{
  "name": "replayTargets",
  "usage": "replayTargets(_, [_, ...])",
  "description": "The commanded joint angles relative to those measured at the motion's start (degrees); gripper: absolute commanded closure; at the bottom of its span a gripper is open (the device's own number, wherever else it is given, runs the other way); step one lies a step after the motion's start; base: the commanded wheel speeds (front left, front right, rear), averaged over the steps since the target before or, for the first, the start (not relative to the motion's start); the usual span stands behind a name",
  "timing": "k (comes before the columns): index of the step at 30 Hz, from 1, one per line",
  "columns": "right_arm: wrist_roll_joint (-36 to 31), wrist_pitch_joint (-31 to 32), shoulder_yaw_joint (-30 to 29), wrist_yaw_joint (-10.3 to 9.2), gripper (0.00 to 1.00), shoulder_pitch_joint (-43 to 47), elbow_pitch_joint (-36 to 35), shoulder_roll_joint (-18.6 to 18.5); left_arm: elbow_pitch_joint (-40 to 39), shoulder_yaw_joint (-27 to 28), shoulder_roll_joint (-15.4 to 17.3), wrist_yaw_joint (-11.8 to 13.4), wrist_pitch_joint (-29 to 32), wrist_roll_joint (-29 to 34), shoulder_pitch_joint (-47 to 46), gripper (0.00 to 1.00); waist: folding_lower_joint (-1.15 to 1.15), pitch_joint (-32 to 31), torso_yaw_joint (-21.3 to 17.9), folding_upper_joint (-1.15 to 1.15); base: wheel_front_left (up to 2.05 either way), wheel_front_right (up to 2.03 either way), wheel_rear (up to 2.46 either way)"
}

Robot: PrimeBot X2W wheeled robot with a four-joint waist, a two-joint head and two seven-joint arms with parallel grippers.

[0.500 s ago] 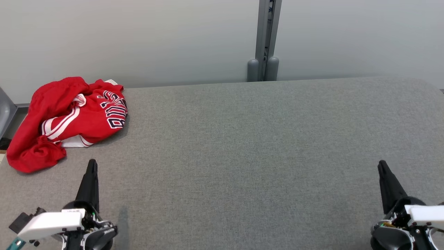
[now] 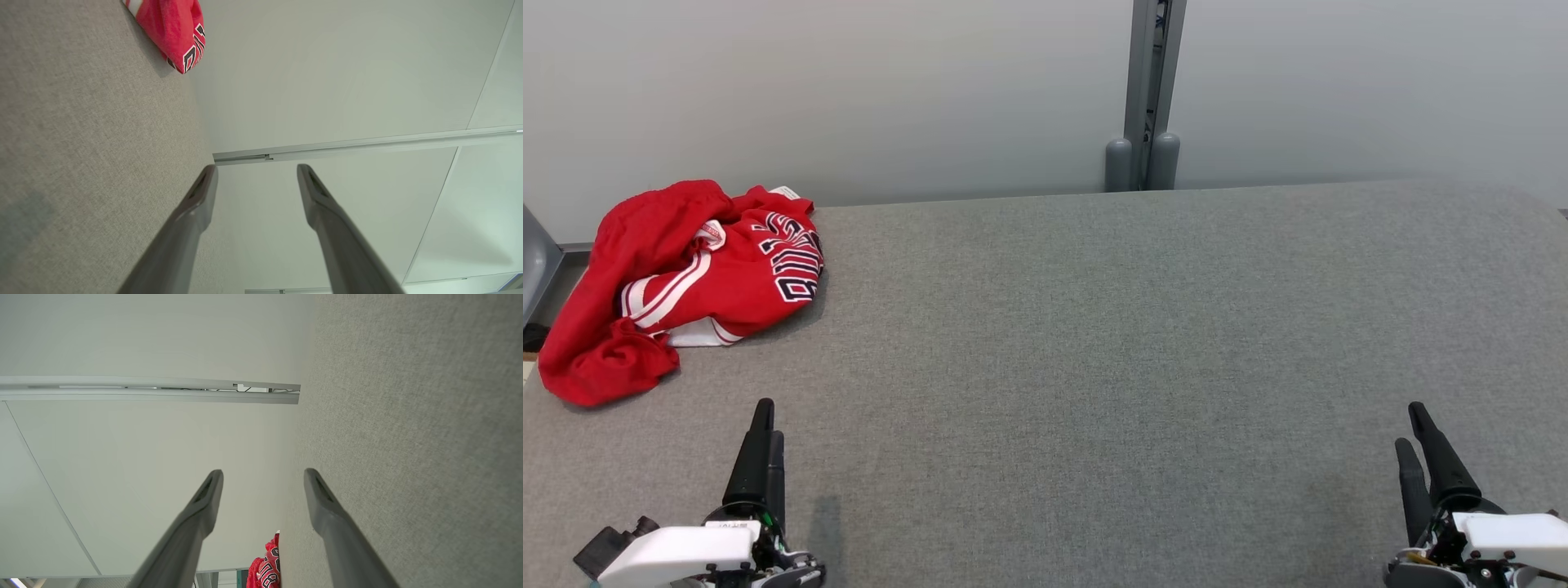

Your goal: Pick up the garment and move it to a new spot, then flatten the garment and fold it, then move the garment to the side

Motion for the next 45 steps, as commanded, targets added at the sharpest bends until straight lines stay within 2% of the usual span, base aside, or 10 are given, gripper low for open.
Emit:
replayTargets(1, [-1.3, -0.9, 0.1, 0.03, 0.00, -0.9, -1.4, -0.6, -1.6, -0.5, 0.6, 0.1, -0.7, 1.8, -1.1, 0.00, 0.00, 0.0, 0.0, 0.00, 0.00, 0.00, 0.00])
replayTargets(12, [-12.0, -3.7, 0.3, 0.04, 0.00, -0.9, -4.7, -0.8, -4.8, -3.1, 0.8, 2.7, -3.5, 13.5, -1.5, 0.00, 0.00, 0.2, 0.0, 0.00, 0.00, 0.00, 0.00])
replayTargets(25, [-29.4, -6.6, 2.3, 0.06, 0.00, 0.1, -8.7, -1.0, -6.5, -6.1, 0.9, 5.9, -6.4, 30.7, -1.5, 0.00, 0.00, 0.2, 0.0, 0.00, 0.00, 0.00, 0.00])
replayTargets(34, [-39.8, -8.4, 3.6, 0.07, 0.00, 0.7, -9.4, -1.1, -6.8, -6.5, 1.0, 7.0, -8.2, 39.6, -0.6, 0.00, 0.00, 0.0, 0.0, 0.00, 0.00, 0.00, 0.00])
replayTargets(45, [-48.5, -10.2, 5.3, 0.08, 0.00, 1.1, -9.8, -1.2, -7.3, -6.6, 1.1, 7.4, -10.0, 48.7, 0.3, 0.00, 0.00, -0.3, 0.0, 0.00, 0.00, 0.00, 0.00])
